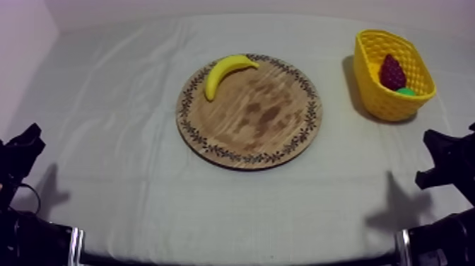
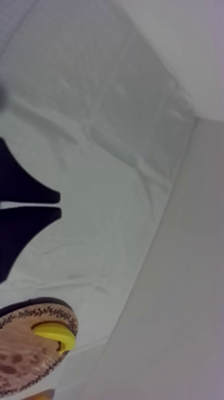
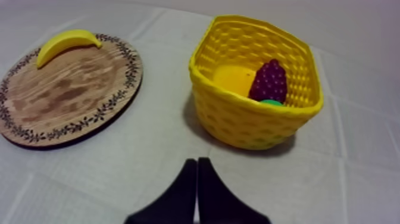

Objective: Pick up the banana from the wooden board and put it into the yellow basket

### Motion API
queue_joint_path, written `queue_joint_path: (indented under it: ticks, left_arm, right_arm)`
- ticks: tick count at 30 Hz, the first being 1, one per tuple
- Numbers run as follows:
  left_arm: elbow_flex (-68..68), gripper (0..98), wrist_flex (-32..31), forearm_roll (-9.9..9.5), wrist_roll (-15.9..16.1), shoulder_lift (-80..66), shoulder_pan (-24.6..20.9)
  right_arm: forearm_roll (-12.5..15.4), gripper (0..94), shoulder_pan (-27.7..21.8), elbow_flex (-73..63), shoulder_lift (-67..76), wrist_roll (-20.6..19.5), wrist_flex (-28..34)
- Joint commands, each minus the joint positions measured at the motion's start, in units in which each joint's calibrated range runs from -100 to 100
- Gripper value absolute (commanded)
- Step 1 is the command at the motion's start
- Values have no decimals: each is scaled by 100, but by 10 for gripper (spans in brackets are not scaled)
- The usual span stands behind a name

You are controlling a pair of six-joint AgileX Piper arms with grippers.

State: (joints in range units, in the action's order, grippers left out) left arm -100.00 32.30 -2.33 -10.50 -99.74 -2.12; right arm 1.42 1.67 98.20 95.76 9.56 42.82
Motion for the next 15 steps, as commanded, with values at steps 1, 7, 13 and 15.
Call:
queue_joint_path:
  ticks: [1,7,13,15]
  left_arm:
    - [0,1,3,1,2,0,-2]
    - [0,1,3,1,2,0,-2]
    - [0,1,3,1,2,0,-2]
    - [0,1,3,1,2,0,-2]
  right_arm:
    - [-4,6,3,-9,-1,24,58]
    - [-162,6,108,-15,-25,-112,109]
    - [24,6,-49,0,-337,76,-107]
    - [154,6,-144,-14,-521,205,-211]
